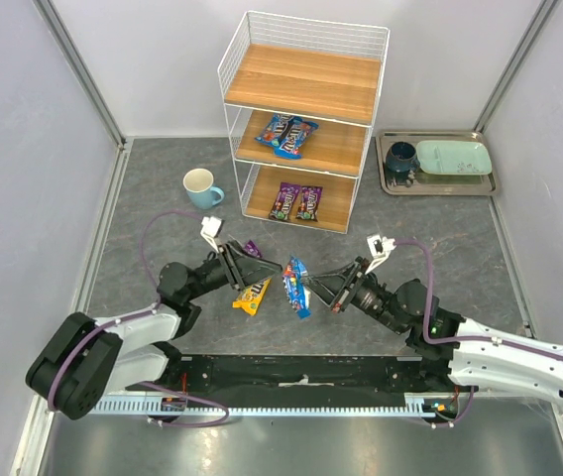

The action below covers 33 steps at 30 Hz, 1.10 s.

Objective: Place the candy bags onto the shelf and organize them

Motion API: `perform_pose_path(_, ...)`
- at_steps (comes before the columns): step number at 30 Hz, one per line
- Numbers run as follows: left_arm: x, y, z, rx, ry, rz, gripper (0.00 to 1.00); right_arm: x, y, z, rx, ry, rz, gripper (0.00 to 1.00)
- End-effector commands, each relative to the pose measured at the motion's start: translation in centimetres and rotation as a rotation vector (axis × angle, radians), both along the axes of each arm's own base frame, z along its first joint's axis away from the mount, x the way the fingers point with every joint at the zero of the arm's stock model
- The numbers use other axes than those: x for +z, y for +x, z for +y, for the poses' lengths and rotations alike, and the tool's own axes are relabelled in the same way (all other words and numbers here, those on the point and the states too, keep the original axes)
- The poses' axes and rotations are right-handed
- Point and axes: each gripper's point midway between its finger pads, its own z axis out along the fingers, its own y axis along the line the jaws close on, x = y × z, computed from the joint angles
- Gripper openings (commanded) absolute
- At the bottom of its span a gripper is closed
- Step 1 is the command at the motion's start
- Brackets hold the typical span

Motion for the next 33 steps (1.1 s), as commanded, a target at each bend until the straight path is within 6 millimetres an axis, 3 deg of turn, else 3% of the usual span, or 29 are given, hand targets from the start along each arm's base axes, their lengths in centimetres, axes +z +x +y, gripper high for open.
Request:
perform_pose_path(1,6.5,-4.8,-0.1,-0.123,-0.218,-0.235,0.58,2.1,-0.8,-0.3,0.036,0.107,-0.025,0.06)
perform_pose_path(9,8.9,-7.1,-1.6,-0.192,-0.281,-0.285,0.49,1.9,-1.0,-0.8,0.036,0.102,-0.024,0.06)
perform_pose_path(22,10.3,-7.7,-0.4,-0.153,-0.336,-0.309,0.45,1.6,-0.9,-2.6,-0.013,0.075,-0.016,0.06)
perform_pose_path(33,11.2,-7.5,-0.8,-0.171,-0.344,-0.320,0.45,1.8,-1.6,-0.4,0.074,0.104,-0.015,0.06)
